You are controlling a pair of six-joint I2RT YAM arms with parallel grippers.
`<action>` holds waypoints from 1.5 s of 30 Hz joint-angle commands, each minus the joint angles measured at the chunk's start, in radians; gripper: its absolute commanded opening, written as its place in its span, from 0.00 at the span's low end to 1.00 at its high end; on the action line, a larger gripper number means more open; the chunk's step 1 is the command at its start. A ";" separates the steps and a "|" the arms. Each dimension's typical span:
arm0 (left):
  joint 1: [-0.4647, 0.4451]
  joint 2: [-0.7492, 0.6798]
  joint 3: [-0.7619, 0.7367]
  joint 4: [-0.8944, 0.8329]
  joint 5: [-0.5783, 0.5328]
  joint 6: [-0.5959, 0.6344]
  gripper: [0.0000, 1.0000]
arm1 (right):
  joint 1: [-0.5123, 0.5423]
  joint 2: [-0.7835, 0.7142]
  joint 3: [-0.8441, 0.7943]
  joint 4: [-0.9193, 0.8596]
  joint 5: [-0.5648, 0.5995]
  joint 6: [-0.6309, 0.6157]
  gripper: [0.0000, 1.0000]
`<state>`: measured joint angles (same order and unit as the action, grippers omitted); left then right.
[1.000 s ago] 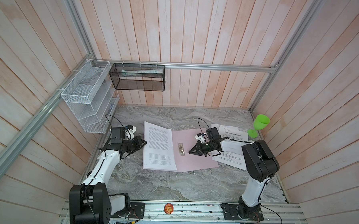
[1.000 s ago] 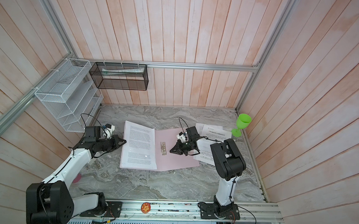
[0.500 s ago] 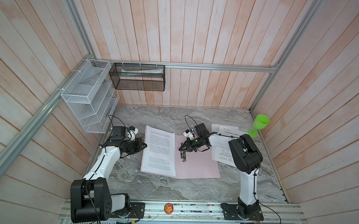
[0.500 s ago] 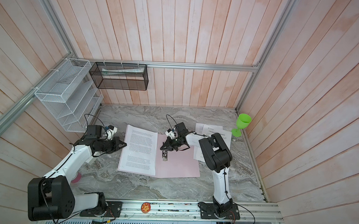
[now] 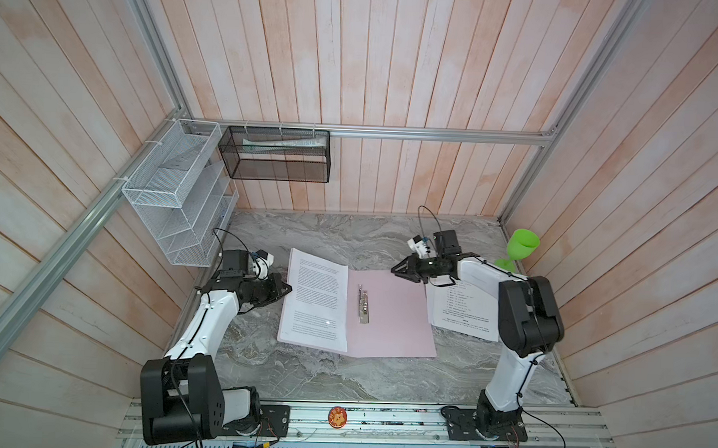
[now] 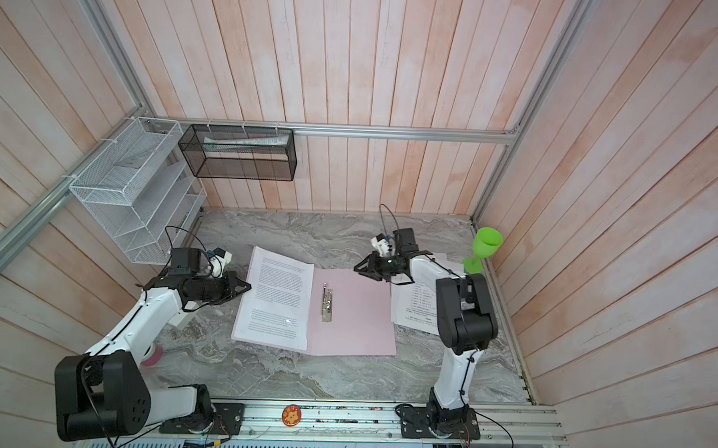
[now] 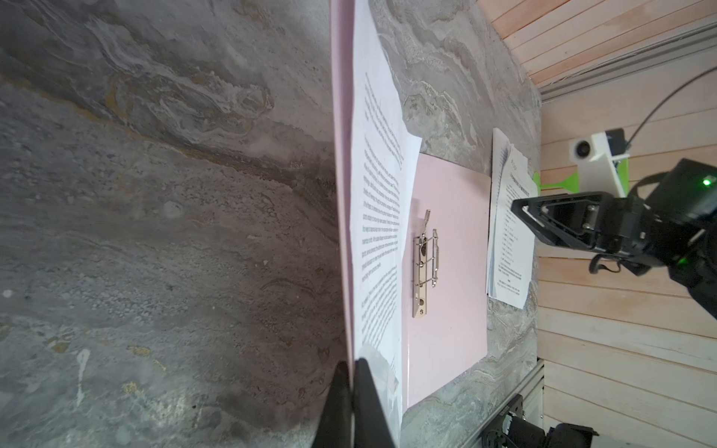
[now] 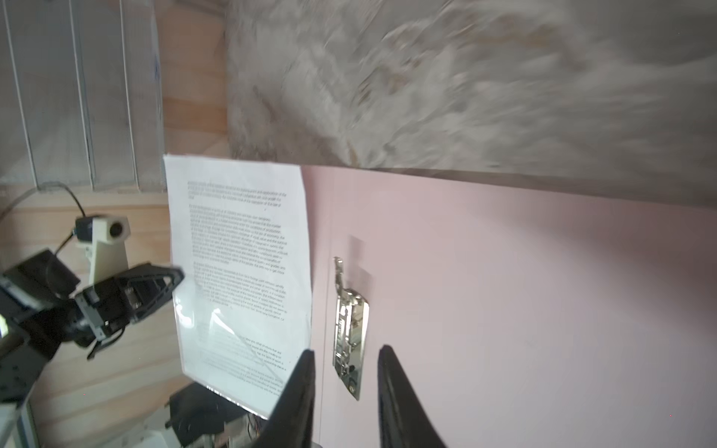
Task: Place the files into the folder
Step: 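Release the lever and move the right gripper to the loose sheets by the cup, then grasp the top XDOF-headed sheet's edge with the right gripper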
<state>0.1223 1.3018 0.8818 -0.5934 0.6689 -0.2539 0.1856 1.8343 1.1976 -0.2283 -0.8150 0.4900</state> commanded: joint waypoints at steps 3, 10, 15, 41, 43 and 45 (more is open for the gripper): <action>0.014 0.039 0.050 0.017 -0.017 0.026 0.00 | -0.219 -0.184 -0.166 -0.057 0.192 -0.102 0.56; 0.021 0.061 0.047 0.028 0.003 0.020 0.00 | -0.460 -0.264 -0.317 -0.007 0.350 -0.113 0.64; 0.022 0.079 0.036 0.047 0.024 0.010 0.00 | -0.620 -0.227 -0.365 0.071 0.362 -0.070 0.64; 0.023 0.150 0.032 0.055 0.068 0.002 0.00 | -0.782 0.088 -0.332 0.337 -0.093 0.001 0.49; 0.023 0.153 0.028 0.059 0.075 -0.003 0.00 | -0.762 0.090 -0.332 0.331 -0.080 -0.008 0.49; 0.023 0.151 0.026 0.062 0.075 -0.004 0.00 | -0.744 0.087 -0.330 0.317 -0.064 -0.022 0.49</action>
<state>0.1425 1.4437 0.9161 -0.5415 0.7288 -0.2581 -0.5884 1.8912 0.8696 0.1215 -0.8818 0.4713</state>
